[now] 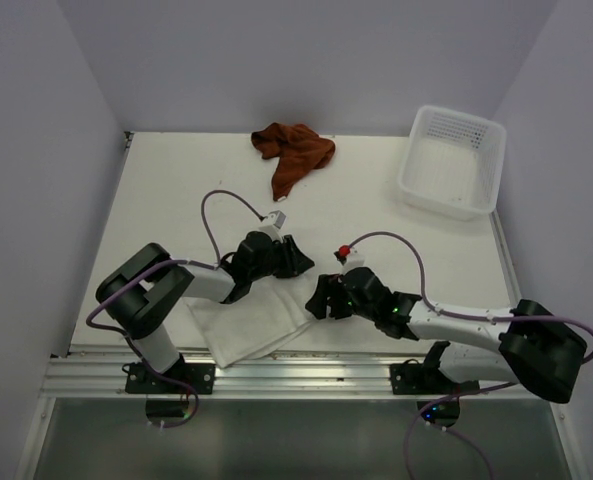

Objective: Roll the towels
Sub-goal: Roll the towel

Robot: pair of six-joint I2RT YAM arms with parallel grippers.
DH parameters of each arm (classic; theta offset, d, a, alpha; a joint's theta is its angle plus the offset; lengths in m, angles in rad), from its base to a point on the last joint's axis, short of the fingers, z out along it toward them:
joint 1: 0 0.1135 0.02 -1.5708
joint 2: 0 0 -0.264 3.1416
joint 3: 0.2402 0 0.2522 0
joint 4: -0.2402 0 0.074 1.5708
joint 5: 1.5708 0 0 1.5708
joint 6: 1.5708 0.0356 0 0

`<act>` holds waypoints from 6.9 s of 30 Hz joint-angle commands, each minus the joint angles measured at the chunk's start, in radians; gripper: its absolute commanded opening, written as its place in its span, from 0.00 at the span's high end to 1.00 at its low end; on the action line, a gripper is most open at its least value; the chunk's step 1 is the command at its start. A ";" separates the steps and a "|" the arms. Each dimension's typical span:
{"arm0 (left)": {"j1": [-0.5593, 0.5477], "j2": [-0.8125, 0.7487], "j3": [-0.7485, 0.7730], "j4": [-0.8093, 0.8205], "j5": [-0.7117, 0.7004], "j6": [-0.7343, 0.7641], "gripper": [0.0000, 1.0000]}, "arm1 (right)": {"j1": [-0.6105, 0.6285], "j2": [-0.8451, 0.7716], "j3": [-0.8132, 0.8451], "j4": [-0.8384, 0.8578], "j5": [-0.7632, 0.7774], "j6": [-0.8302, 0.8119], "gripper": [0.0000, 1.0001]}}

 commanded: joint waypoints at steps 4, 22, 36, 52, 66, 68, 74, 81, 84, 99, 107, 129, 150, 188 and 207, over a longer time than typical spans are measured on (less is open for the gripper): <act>-0.004 -0.018 -0.028 -0.130 -0.038 0.025 0.59 | -0.027 0.098 -0.033 0.176 -0.099 0.037 0.39; 0.048 -0.090 0.070 -0.245 -0.047 0.087 0.57 | -0.044 0.226 -0.021 0.192 -0.178 -0.038 1.00; 0.084 -0.127 0.260 -0.366 -0.038 0.124 0.51 | -0.009 0.005 0.103 -0.221 0.289 -0.235 1.00; 0.082 -0.174 0.273 -0.376 -0.001 0.104 0.51 | 0.324 0.371 0.430 -0.606 0.789 -0.264 1.00; 0.031 -0.158 0.171 -0.294 0.004 0.048 0.51 | 0.525 0.772 0.824 -1.071 1.033 -0.080 1.00; 0.031 -0.147 0.142 -0.267 0.007 0.041 0.51 | 0.536 0.815 0.859 -1.091 1.036 -0.071 1.00; 0.028 -0.122 0.069 -0.228 0.004 0.027 0.51 | 0.543 0.818 0.859 -1.071 1.010 -0.084 1.00; 0.025 -0.086 0.010 -0.162 -0.012 0.018 0.52 | 0.543 0.821 0.864 -1.067 0.996 -0.094 0.92; 0.025 -0.070 -0.007 -0.153 -0.024 0.022 0.52 | 0.543 0.801 0.855 -1.051 0.987 -0.091 0.81; 0.011 -0.007 -0.074 -0.046 -0.064 -0.005 0.53 | 0.511 0.479 0.719 -0.829 0.837 -0.132 0.36; 0.008 -0.023 -0.100 -0.049 -0.078 -0.008 0.53 | 0.396 0.125 0.495 -0.601 0.613 -0.120 0.32; 0.002 -0.059 -0.152 -0.044 -0.088 -0.011 0.54 | -0.073 0.029 0.027 0.088 -0.176 0.021 0.27; 0.004 -0.082 -0.142 -0.078 -0.085 -0.004 0.53 | -0.127 0.141 0.046 0.036 -0.311 -0.127 0.84; 0.024 -0.113 0.276 -0.359 -0.047 0.110 0.46 | 0.264 0.305 0.322 -0.407 0.841 -0.331 1.00; -0.018 -0.087 0.153 -0.219 0.002 0.013 0.46 | 0.476 0.693 0.666 -0.858 1.119 -0.183 1.00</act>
